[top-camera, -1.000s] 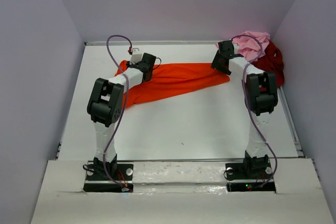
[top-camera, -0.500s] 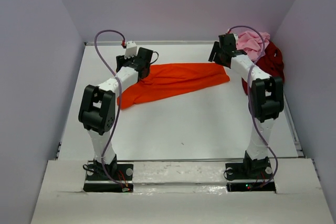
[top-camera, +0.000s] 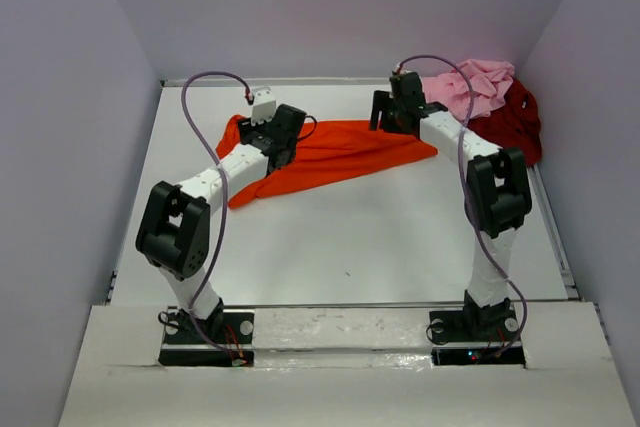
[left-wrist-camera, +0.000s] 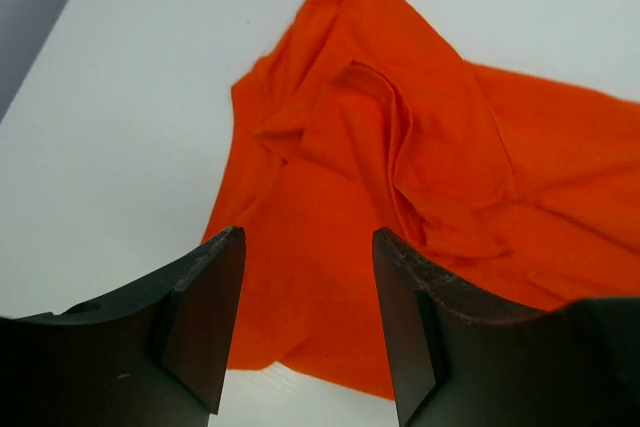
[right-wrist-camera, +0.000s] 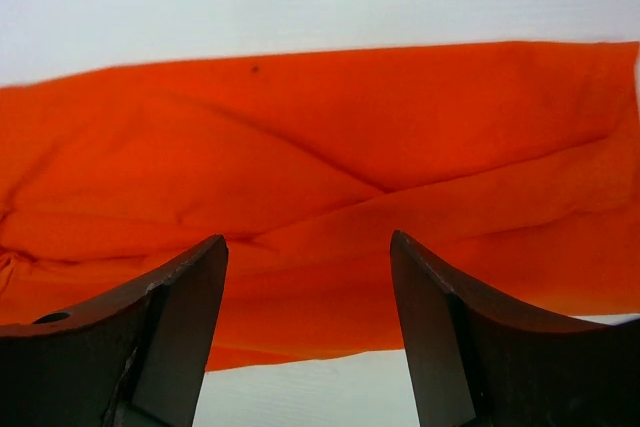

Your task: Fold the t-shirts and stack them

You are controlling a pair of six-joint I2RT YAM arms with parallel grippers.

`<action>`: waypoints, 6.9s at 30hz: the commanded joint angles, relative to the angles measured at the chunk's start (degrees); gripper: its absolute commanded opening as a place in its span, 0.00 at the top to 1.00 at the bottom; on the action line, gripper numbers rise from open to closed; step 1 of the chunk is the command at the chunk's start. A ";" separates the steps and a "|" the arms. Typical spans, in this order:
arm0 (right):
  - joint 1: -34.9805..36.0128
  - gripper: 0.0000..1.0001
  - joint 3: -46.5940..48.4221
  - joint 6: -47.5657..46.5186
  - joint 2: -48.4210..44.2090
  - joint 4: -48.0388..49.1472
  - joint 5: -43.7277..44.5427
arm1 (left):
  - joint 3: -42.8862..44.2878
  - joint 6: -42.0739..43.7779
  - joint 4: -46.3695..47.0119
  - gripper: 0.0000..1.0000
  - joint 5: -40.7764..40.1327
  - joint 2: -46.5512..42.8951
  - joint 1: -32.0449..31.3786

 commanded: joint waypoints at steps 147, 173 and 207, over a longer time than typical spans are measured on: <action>16.72 0.29 0.20 -0.81 5.02 -0.27 -5.59 | -20.21 -5.84 12.70 0.04 21.17 0.57 1.70; 15.14 0.29 11.97 -2.56 17.14 -1.15 2.15 | -20.82 -5.31 12.43 0.04 20.56 0.04 1.00; 9.07 0.28 11.37 -10.12 7.84 -1.24 9.96 | -21.70 -4.70 11.82 0.05 18.80 -2.41 -0.58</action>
